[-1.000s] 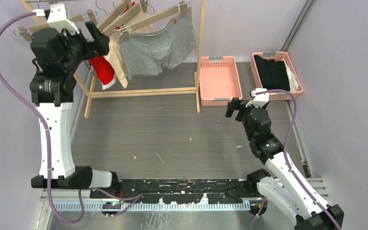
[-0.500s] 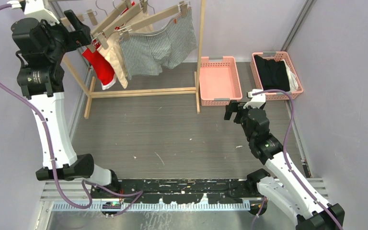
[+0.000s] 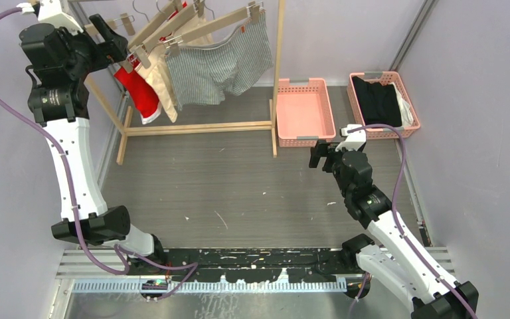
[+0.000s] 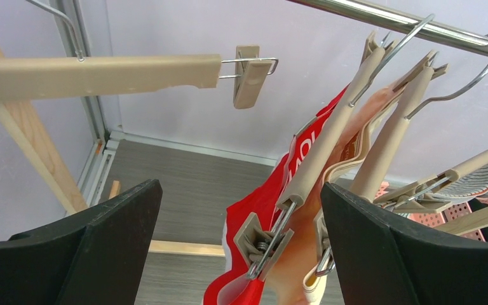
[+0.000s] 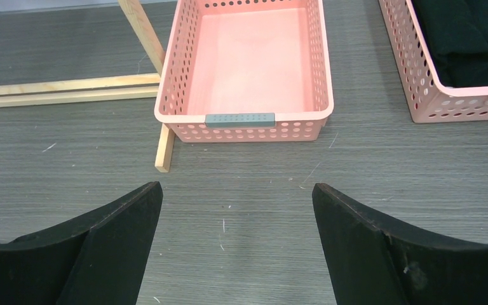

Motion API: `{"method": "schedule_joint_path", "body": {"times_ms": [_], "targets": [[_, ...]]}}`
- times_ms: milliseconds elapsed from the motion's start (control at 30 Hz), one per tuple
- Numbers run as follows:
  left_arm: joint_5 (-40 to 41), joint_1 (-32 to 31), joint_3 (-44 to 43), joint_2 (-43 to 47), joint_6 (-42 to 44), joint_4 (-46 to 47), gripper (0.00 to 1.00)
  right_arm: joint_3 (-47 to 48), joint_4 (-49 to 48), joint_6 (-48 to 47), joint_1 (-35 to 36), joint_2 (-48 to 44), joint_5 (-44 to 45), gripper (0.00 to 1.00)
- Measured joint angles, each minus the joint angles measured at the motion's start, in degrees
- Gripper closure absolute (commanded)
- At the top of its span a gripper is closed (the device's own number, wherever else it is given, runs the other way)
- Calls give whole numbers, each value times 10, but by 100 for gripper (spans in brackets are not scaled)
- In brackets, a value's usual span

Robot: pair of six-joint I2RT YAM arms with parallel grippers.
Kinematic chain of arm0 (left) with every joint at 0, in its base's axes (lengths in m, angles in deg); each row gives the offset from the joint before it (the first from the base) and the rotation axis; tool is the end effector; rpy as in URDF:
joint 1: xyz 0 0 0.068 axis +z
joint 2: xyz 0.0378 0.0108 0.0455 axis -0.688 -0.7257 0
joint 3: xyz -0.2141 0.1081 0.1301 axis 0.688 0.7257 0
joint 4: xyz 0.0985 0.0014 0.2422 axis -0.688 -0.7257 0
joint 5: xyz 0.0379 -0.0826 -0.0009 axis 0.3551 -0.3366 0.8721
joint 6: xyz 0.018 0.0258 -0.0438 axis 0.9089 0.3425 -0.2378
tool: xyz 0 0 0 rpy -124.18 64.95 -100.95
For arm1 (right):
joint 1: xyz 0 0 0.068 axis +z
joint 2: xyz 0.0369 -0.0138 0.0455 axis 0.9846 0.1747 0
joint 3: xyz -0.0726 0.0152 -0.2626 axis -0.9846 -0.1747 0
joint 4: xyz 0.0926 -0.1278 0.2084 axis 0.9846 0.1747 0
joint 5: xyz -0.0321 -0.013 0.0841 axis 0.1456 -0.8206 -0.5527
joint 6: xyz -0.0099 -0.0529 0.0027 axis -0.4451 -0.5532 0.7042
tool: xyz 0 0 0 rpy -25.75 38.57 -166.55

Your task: Remove the underwear clipped to the hanger

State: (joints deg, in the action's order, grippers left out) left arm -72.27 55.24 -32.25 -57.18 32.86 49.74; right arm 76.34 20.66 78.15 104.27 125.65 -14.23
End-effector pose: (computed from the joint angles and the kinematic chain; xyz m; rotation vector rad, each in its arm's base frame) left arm 0.2750 0.0500 0.5585 -0.2250 1.6358 -0.1983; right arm 0.1669 0.0635 0.2920 0.0103 1.7973 0.1517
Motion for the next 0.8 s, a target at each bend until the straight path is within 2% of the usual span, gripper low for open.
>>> {"method": "schedule_joint_path", "body": {"times_ms": [800], "targets": [[-43, 1, 21, -42, -2, 42, 5, 0, 9, 0, 8, 0, 0, 6]]}}
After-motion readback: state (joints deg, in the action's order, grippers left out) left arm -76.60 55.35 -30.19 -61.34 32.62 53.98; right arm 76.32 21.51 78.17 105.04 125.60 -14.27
